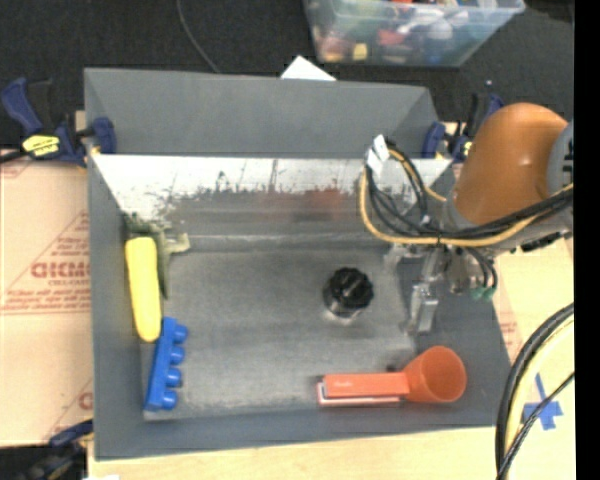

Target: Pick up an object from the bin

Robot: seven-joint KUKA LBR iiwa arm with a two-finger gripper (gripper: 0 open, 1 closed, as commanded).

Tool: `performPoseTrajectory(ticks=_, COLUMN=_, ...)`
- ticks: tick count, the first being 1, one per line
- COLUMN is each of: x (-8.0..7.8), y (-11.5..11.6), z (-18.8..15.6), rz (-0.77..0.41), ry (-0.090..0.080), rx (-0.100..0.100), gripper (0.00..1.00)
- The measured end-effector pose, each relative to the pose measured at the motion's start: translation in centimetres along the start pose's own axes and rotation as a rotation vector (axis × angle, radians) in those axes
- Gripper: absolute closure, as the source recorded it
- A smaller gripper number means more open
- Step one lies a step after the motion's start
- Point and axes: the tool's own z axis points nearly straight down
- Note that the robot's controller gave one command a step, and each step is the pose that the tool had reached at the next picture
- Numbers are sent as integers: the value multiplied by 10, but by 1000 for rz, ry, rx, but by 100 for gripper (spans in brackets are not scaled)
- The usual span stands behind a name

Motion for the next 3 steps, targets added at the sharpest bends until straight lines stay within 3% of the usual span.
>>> performPoseTrajectory(ticks=1, x=-2, y=0, z=-5, rz=-4, ry=-8, rx=1, gripper=0)
performPoseTrajectory(ticks=2, x=74, y=12, z=95, rz=-437, ry=-3, rx=4, gripper=0)
performPoseTrajectory(ticks=3, x=65, y=8, z=28, rz=-524, ry=-14, rx=7, gripper=0)
